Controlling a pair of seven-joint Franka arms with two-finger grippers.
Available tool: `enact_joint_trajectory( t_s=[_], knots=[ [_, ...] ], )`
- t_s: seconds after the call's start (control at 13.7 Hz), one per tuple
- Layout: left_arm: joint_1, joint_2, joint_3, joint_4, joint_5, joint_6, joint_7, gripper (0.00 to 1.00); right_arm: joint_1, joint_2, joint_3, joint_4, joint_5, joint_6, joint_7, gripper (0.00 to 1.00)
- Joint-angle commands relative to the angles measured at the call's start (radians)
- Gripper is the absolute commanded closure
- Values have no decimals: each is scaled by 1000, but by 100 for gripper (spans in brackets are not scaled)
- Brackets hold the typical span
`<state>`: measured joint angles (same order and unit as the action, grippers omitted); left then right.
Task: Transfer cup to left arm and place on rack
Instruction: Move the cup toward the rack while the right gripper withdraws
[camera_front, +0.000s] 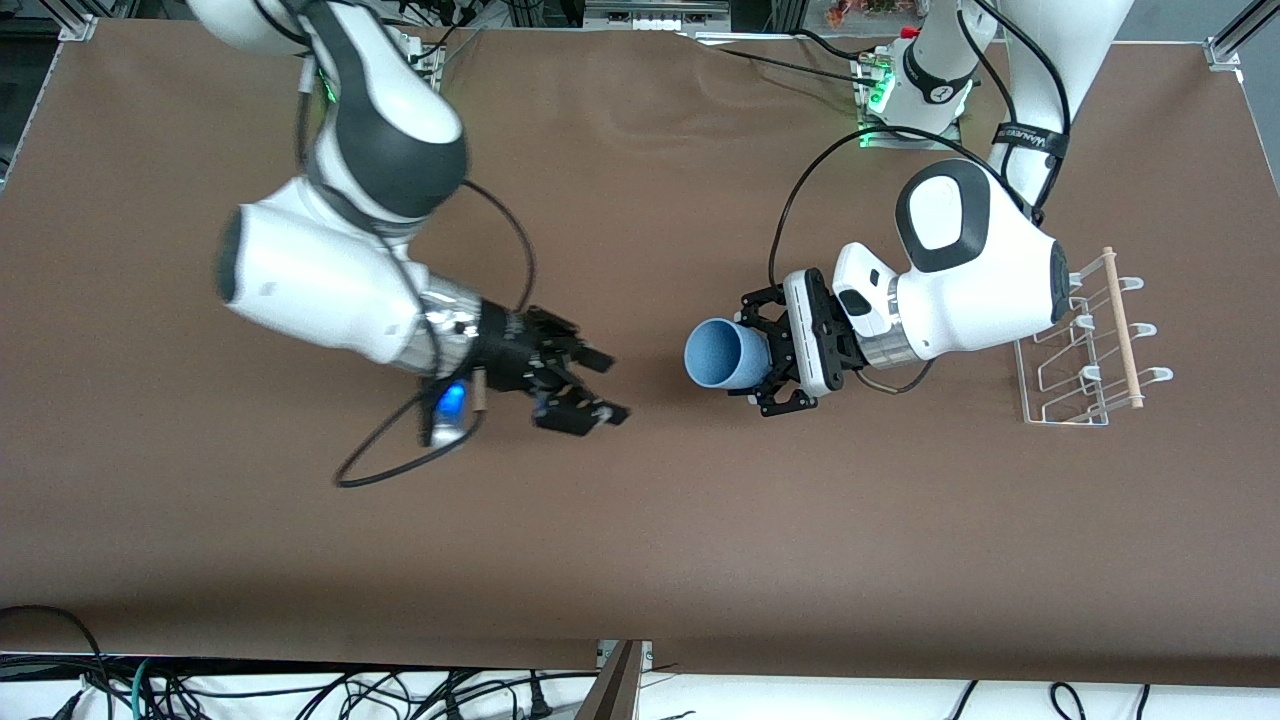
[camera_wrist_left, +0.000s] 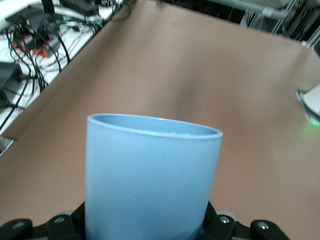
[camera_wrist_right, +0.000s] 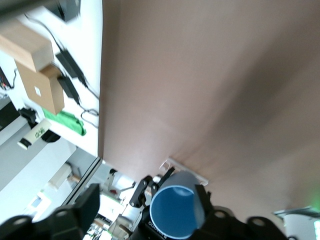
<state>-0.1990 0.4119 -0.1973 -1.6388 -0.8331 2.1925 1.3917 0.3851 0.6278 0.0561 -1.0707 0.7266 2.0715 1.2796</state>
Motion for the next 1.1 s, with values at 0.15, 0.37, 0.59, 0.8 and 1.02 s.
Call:
enact_joint_trajectory(
  t_s=[0.15,0.37,0.59,0.8,1.02],
  knots=[
    [10,-9,16,-9,375,-92,-267,100,-182,-51,10,-8,-44,-233,-118,1],
    [1,-8,22,-3,705,-221,-530,100,-274,-74,11,-8,-102,-349,-259,1],
    [-19,-7,16,-3,960,-351,-759,100,-330,-98,8,-8,-183,-447,-365,1],
    [-14,8,21,-4,1115,-430,-855,99,-353,-146,-2,-11,-298,-578,-561,1],
    [4,16,32,-3,1270,-480,-856,99,-354,-164,-58,-12,-361,-677,-696,1]
  ],
)
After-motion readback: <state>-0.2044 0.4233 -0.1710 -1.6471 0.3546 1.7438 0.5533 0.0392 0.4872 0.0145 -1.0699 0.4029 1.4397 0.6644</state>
